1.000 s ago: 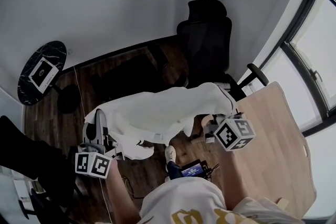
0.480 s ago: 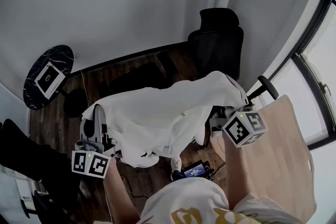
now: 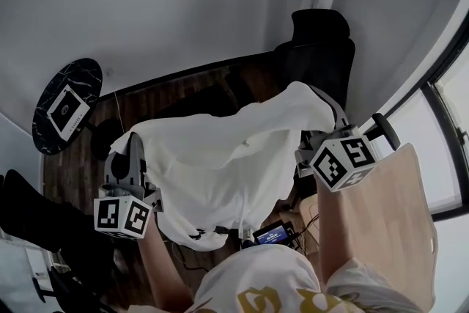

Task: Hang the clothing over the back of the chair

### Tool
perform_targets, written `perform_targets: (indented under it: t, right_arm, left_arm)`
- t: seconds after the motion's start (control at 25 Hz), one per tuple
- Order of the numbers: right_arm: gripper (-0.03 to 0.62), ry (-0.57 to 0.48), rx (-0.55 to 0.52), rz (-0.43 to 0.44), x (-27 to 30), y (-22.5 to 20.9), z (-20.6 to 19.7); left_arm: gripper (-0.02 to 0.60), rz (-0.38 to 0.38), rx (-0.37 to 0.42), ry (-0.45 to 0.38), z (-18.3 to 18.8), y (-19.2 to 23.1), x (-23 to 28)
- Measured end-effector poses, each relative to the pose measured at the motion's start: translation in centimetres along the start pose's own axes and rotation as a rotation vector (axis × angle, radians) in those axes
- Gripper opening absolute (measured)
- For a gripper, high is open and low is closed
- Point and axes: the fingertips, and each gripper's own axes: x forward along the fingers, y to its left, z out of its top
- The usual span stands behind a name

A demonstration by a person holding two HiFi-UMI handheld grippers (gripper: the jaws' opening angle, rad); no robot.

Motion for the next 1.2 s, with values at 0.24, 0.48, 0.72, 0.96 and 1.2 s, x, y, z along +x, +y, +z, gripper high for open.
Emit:
perform_targets:
  t: [0.24,0.48,0.72,0.96,1.2]
  right_arm:
    - [0.02,0.135,-0.101,0.086,5.7,-1.2,-4.8]
    - [0.02,0.342,-0.238,0.163,9.2,-2.6,-13.7]
    - [0.025,0.539,-0.415,0.259,10.3,-3.2,-22.0]
    - [0.046,0.812,-0.648,0.432,9.3,-3.4,-30.7]
    - [0.054,0.946,-0.632,0.516,7.8,-3.6,-33.8]
  left_arm:
    - [0.031,0.011,0.174,0.143,-5.0,1.2,4.4]
    - [0.031,-0.024,0.303,0.36,-12.7,1.4,7.3]
    - [0.031,-0.076,0.354,0.573,-21.1,1.7,8.1]
    - [0.031,-0.164,0.436,0.798,-29.1,1.5,6.7]
    - [0.031,-0.288,0.384,0.949,-33.6,-0.3,4.9]
